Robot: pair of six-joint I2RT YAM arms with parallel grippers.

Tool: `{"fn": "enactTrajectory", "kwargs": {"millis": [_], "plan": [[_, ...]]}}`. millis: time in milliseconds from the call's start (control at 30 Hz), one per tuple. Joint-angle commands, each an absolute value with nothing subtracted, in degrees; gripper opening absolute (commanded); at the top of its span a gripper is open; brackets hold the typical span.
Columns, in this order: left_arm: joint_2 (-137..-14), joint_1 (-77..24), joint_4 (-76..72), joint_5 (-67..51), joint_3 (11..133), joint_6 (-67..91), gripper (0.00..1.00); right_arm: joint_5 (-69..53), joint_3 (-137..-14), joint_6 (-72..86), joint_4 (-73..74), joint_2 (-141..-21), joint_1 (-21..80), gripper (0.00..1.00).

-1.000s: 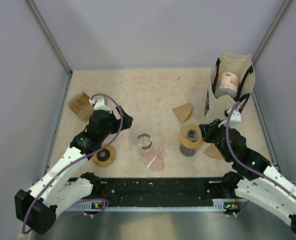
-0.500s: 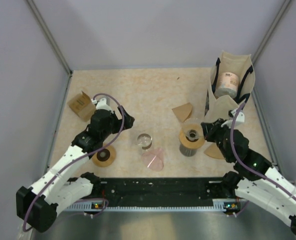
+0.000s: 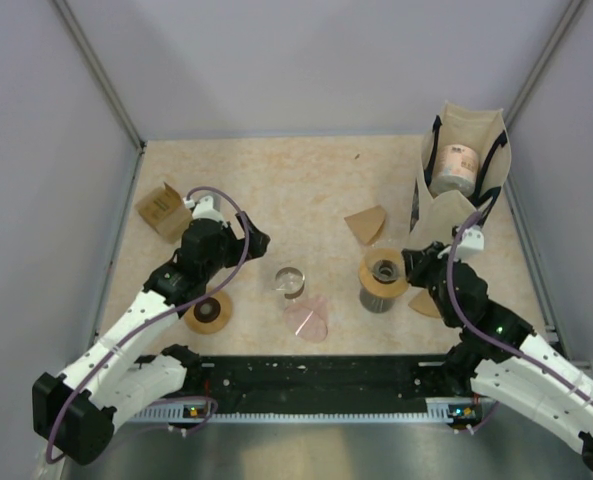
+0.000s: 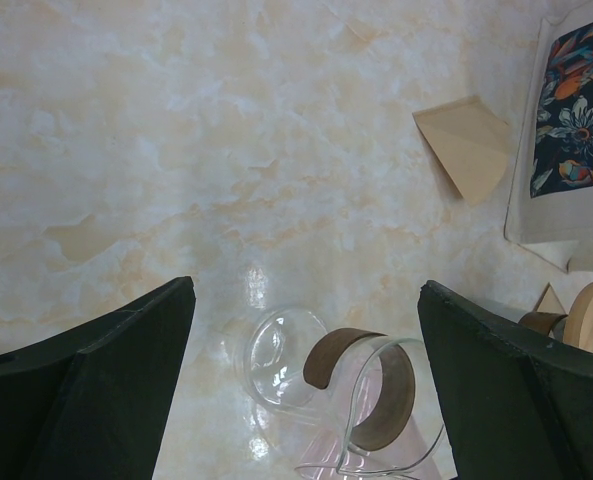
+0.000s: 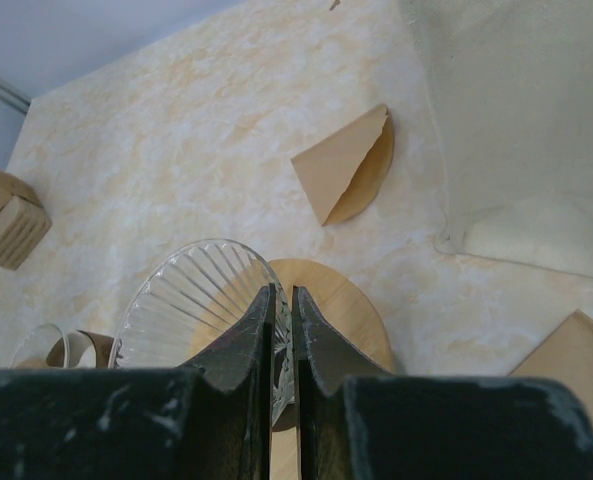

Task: Place the coffee filter in the dripper

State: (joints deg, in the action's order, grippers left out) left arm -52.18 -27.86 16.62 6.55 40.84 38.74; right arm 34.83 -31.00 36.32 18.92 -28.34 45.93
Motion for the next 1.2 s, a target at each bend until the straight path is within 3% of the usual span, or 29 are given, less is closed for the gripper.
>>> {"fn": "enactTrajectory", "kwargs": {"millis": [0, 433, 933, 1067, 1167], "plan": [[-51.9, -27.7, 14.2, 5.7, 41.0, 37.6, 0.99, 35.3, -30.2, 37.3, 16.3, -27.5, 45.2, 0.00], [-51.9, -27.7, 14.8, 6.5, 41.1, 37.4, 0.99, 35.2, -27.8, 38.5, 23.2, -27.4, 45.0, 0.00], [-52.5, -27.7, 15.4, 6.3, 41.8, 37.1, 0.99, 32.6, -28.6, 29.6, 24.4, -30.1, 45.0, 0.00], [-53.2, -27.7, 14.4, 1.8, 42.8, 37.4, 0.99, 30.6, -29.8, 27.6, 23.3, -31.7, 45.1, 0.00], [-55.2, -27.9, 11.3, -8.5, 45.1, 38.6, 0.99, 30.0, -30.6, 27.2, 23.3, -33.1, 45.0, 0.00]]}}
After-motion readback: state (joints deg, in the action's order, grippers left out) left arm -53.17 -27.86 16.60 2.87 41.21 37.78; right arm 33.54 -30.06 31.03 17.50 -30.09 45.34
